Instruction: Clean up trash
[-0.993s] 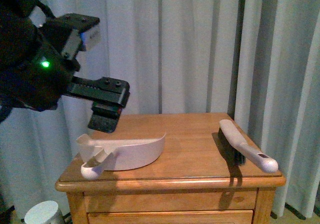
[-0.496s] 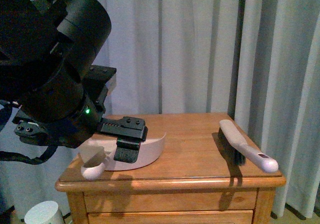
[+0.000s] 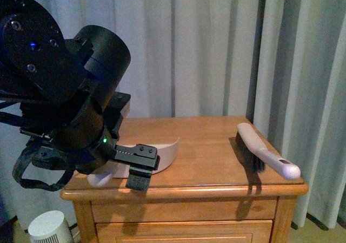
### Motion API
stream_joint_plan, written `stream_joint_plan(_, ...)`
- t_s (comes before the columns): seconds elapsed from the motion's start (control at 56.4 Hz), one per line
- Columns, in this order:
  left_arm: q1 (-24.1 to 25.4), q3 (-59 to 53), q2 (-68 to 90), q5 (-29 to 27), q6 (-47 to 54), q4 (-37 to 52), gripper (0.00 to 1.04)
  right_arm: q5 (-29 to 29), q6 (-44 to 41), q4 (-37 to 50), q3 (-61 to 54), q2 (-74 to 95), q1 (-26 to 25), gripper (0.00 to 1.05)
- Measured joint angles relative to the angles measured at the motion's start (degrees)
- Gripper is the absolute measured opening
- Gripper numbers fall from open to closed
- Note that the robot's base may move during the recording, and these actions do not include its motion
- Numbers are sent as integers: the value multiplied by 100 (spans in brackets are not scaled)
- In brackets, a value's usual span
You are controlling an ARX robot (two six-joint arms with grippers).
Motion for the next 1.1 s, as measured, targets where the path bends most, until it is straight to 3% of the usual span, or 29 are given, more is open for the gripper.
stream_joint_plan(0.301,-7,22,111,-37,114,98,96,0,2,0,0,0,0,97)
stream_joint_plan(0.585,-9,11,98,-55,155,166,37,0,2,0,0,0,0,97)
stream_joint_plan(0.638,-9,0,87,-66,153,181,30,-2,0,0,0,0,0,97)
stream_joint_plan(0.886,7,-96,-44,-39,153,269,28,0,2,2,0,0,0,97)
stream_joint_plan(1.099,35,-332,-463,-79,46,968,28,0,2,0,0,0,0,97)
